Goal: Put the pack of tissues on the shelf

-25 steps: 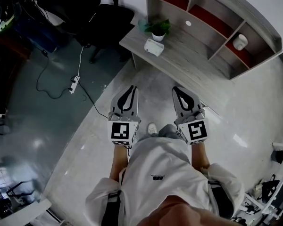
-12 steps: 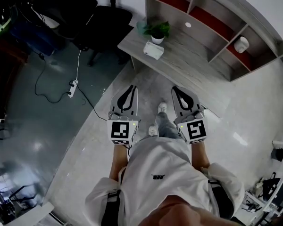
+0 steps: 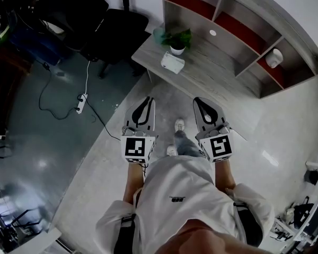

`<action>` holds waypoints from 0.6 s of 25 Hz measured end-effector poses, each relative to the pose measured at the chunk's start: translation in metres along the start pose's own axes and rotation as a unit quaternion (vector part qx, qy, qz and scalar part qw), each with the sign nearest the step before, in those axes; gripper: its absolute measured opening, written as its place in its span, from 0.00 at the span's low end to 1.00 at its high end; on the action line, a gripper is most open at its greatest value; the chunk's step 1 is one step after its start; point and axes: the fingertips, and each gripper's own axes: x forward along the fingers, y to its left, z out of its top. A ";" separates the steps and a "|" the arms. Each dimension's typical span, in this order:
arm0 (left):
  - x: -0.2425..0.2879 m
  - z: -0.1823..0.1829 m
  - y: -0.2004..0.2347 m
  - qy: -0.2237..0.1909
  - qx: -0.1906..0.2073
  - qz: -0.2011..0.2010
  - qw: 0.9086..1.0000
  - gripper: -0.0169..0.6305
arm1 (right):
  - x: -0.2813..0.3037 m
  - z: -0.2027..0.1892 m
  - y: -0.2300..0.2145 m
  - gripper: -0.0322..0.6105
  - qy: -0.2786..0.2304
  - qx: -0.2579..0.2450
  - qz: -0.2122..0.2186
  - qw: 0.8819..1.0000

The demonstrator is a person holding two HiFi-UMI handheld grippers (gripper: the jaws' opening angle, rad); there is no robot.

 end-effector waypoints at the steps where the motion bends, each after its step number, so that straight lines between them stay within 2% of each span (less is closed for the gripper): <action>1: 0.006 0.000 0.001 0.000 0.000 0.000 1.000 0.08 | 0.005 -0.001 -0.004 0.09 0.000 0.000 0.001 1.000; 15: 0.081 0.006 0.025 0.006 0.000 0.004 1.000 0.08 | 0.067 -0.001 -0.058 0.09 0.001 0.005 0.008 1.000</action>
